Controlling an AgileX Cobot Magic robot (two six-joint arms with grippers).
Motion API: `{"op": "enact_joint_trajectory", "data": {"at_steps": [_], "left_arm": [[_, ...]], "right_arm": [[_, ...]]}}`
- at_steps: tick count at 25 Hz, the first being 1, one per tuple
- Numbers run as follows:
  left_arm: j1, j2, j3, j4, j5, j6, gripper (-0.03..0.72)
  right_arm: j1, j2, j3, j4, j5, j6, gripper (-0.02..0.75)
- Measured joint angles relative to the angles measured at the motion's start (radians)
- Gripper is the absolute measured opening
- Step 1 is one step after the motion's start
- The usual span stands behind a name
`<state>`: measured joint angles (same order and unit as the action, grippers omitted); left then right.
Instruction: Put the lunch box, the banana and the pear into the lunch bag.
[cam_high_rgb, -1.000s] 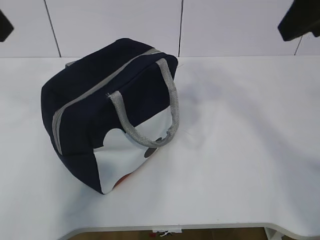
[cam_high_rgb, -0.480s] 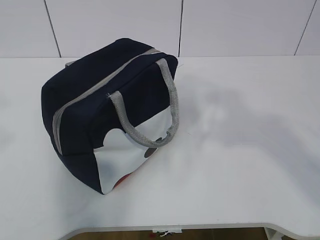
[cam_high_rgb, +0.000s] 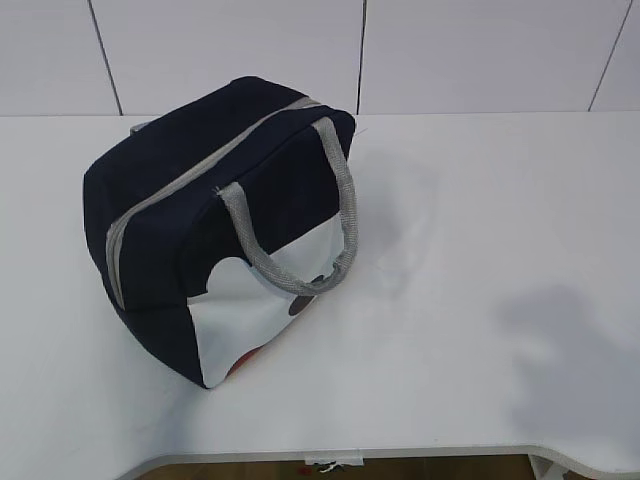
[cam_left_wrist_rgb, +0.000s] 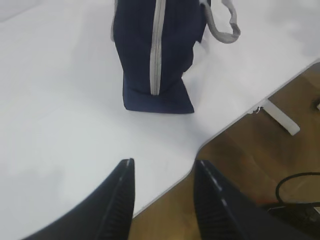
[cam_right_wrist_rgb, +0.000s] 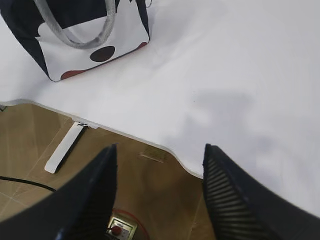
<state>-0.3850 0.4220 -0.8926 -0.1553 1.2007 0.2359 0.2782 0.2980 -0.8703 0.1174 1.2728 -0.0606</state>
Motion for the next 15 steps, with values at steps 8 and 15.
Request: {"op": "enact_joint_trajectory", "data": {"at_steps": [8, 15], "left_arm": [[0.0, -0.246, 0.18, -0.007, -0.025, 0.0, 0.297], [0.0, -0.39, 0.334, -0.008, -0.075, 0.0, 0.294]], "right_arm": [[0.0, -0.224, 0.193, 0.0, -0.032, -0.025, 0.447], [0.0, -0.295, 0.345, -0.029, -0.123, -0.03, 0.447]]}}
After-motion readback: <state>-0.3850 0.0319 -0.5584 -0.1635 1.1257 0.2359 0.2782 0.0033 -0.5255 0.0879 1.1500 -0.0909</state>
